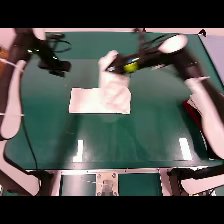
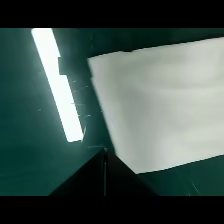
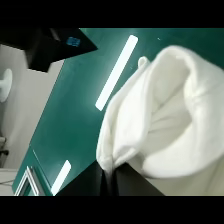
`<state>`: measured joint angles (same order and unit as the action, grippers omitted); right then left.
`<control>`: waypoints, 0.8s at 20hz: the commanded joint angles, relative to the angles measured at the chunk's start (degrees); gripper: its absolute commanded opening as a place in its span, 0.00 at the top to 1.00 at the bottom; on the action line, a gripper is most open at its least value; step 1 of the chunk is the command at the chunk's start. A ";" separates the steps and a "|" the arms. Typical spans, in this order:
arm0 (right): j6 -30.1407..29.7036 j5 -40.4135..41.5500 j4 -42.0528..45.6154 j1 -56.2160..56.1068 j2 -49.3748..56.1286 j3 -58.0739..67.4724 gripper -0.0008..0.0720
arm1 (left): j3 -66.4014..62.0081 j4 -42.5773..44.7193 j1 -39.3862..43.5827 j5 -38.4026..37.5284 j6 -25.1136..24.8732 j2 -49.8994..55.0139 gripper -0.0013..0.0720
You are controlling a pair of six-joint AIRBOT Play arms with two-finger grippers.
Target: Fold the shirts.
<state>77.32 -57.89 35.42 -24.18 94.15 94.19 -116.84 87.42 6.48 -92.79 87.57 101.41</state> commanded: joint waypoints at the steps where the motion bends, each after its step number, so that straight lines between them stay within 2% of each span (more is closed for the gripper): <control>1: -0.83 28.52 -2.56 -16.68 11.45 -0.04 0.91 | 0.48 5.20 -5.49 -1.99 -1.14 -4.02 0.95; 3: -1.46 36.50 -3.78 -22.29 17.77 1.33 0.32 | 0.48 5.20 -6.71 -3.08 -2.82 -4.02 0.95; 5: -1.44 34.42 -0.57 -21.00 18.12 1.79 0.30 | 0.48 5.11 -7.06 -3.02 -4.79 -4.02 0.95; 6: -1.42 30.45 2.01 -17.94 16.59 1.79 0.32 | 0.48 5.05 -7.06 -3.04 -5.81 -4.02 0.95; 10: 0.59 8.31 8.83 0.24 9.09 1.75 0.32 | 0.48 4.50 -7.06 -2.60 -6.64 -4.02 0.95; 13: 3.19 -5.62 9.94 13.86 5.97 -0.59 0.31 | 0.48 4.15 -7.06 -2.67 -6.62 -4.02 0.95; 16: 4.00 -8.81 9.25 20.65 5.38 -9.57 0.15 | 0.48 3.52 -7.06 -2.62 -6.40 -4.02 0.95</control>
<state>79.57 -58.43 44.18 -11.18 100.86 90.59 -116.36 91.57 -0.54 -95.48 81.25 97.43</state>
